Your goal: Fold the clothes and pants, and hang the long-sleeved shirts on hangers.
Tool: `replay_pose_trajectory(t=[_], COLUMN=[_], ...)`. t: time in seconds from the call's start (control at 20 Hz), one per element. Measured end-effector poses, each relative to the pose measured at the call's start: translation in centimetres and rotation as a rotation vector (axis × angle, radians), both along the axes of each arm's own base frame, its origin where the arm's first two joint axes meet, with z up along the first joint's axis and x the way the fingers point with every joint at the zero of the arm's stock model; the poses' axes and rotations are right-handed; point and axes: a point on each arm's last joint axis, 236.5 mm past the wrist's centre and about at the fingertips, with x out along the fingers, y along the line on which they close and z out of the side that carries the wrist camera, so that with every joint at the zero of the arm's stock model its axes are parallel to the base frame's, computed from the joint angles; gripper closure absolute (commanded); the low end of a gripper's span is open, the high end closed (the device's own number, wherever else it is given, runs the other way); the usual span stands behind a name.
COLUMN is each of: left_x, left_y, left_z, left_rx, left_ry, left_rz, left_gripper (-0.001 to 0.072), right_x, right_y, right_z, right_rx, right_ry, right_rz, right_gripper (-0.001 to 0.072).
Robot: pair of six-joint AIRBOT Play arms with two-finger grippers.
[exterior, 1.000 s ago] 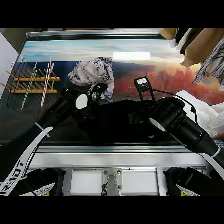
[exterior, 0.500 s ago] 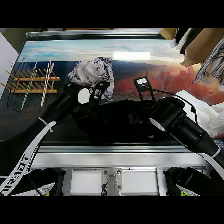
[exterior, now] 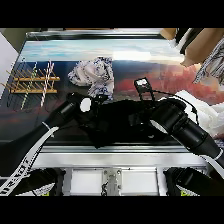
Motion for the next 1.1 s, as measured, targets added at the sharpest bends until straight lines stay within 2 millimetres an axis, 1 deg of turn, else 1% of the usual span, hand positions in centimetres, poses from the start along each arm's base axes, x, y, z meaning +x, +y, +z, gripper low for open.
replay_pose_trajectory(t=[0.05, 0.15, 0.2, 0.25, 0.3, 0.35, 0.4, 0.45, 0.5, 0.55, 0.6, 0.7, 0.75, 0.8, 0.85, 0.9, 0.95, 1.0, 1.05, 1.1], left_x=[-0.3, -0.2, 0.1, 1.0, 2.0, 3.1, 4.2, 5.1, 5.6, 5.6, 5.3, 3.6, 2.6, 1.5, 0.7, 0.1, 0.0, 0.2, 0.7, 1.6], left_y=[0.2, 0.2, 0.2, 0.0, -0.2, -0.4, -0.7, -0.9, -1.0, -1.1, -1.2, -1.4, -1.4, -1.4, -1.3, -1.1, -0.9, -0.8, -0.8, -1.0], left_z=[0.2, 1.5, 2.7, 4.7, 7.1, 10.3, 13.9, 18.2, 22.7, 26.9, 31.5, 39.2, 42.3, 45.2, 47.4, 49.3, 50.5, 51.4, 51.7, 51.2], left_rx=[-0.004, -0.030, -0.048, -0.080, -0.119, -0.170, -0.227, -0.292, -0.360, -0.428, -0.504, -0.647, -0.713, -0.774, -0.816, -0.848, -0.857, -0.855, -0.838, -0.803], left_ry=[-0.005, -0.044, -0.080, -0.136, -0.200, -0.279, -0.366, -0.465, -0.566, -0.662, -0.764, -0.929, -0.995, -1.054, -1.105, -1.147, -1.186, -1.218, -1.236, -1.237], left_rz=[0.000, 0.001, 0.002, 0.008, 0.017, 0.030, 0.042, 0.053, 0.061, 0.065, 0.065, 0.052, 0.043, 0.032, 0.025, 0.018, 0.017, 0.019, 0.018, 0.018], left_gripper=[0.0684, 0.0684, 0.0684, 0.0684, 0.0684, 0.0684, 0.0684, 0.0684, 0.0685, 0.0685, 0.0684, 0.0684, 0.0685, 0.0685, 0.0684, 0.0684, 0.0684, 0.0684, 0.0684, 0.0684], right_x=[-0.1, 0.0, 0.3, 0.6, 1.1, 1.8, 2.5, 3.1, 3.6, 3.9, 3.9, 3.1, 2.5, 1.8, 1.1, 0.5, 0.0, -0.3, -0.4, -0.3], right_y=[-0.1, -0.6, -0.9, -1.2, -1.4, -1.6, -1.7, -1.7, -1.6, -1.6, -1.6, -2.0, -2.3, -2.7, -3.2, -3.6, -3.9, -4.2, -4.5, -4.6], right_z=[0.2, 0.6, 1.2, 2.0, 3.3, 5.0, 7.4, 10.0, 13.3, 16.6, 20.4, 27.1, 30.1, 32.3, 34.1, 35.3, 36.1, 36.3, 36.0, 35.3], right_rx=[0.001, -0.005, -0.010, -0.012, -0.005, 0.010, 0.036, 0.067, 0.109, 0.157, 0.212, 0.321, 0.369, 0.408, 0.437, 0.459, 0.475, 0.478, 0.467, 0.446], right_ry=[-0.002, -0.017, -0.036, -0.058, -0.089, -0.126, -0.177, -0.229, -0.296, -0.363, -0.440, -0.578, -0.641, -0.689, -0.730, -0.752, -0.767, -0.768, -0.752, -0.728], right_rz=[-0.001, -0.006, -0.006, 0.002, 0.004, 0.005, 0.005, 0.006, 0.008, 0.010, 0.013, 0.020, 0.027, 0.029, 0.035, 0.036, 0.036, 0.033, 0.025, 0.016], right_gripper=[0.0685, 0.0685, 0.0685, 0.0685, 0.0686, 0.0686, 0.0686, 0.0686, 0.0686, 0.0686, 0.0686, 0.0686, 0.0686, 0.0686, 0.0686, 0.0686, 0.0686, 0.0686, 0.0686, 0.0686])
